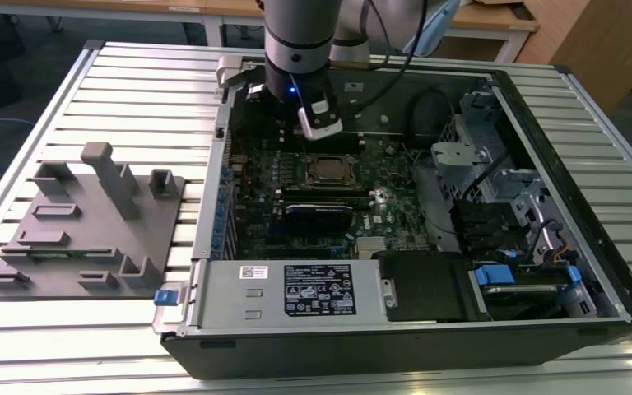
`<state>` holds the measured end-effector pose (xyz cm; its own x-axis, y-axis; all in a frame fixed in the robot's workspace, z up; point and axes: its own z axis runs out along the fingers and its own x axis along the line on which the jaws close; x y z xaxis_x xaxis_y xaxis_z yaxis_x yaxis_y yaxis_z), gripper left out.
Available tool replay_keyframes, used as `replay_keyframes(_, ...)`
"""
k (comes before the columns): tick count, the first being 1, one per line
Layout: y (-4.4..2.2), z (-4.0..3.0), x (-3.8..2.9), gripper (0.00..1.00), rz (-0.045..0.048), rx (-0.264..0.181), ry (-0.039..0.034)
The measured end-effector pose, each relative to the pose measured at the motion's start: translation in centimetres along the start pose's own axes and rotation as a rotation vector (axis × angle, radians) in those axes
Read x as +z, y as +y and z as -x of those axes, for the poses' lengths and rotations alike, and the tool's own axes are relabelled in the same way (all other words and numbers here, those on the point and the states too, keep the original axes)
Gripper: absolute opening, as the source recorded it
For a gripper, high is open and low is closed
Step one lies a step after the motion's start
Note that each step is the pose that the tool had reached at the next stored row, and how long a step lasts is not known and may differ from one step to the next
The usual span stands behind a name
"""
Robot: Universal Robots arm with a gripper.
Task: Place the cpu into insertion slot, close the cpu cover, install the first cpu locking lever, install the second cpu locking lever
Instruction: 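Install the first cpu locking lever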
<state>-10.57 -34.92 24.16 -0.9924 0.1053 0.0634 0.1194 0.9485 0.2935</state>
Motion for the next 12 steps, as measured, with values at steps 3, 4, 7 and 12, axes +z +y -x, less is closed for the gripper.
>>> replay_keyframes(3, 0.05, 0.51, 0.01, 0.1, 0.0, 0.0, 0.0001)
replay_keyframes(4, 0.08, 0.75, 0.02, 0.1, 0.0, 0.0, 0.0)
replay_keyframes(7, 0.17, 1.56, 0.03, 0.1, 0.0, 0.0, 0.0)
replay_keyframes(12, 0.31, 2.83, 0.03, 0.1, 0.0, 0.0, 0.0)
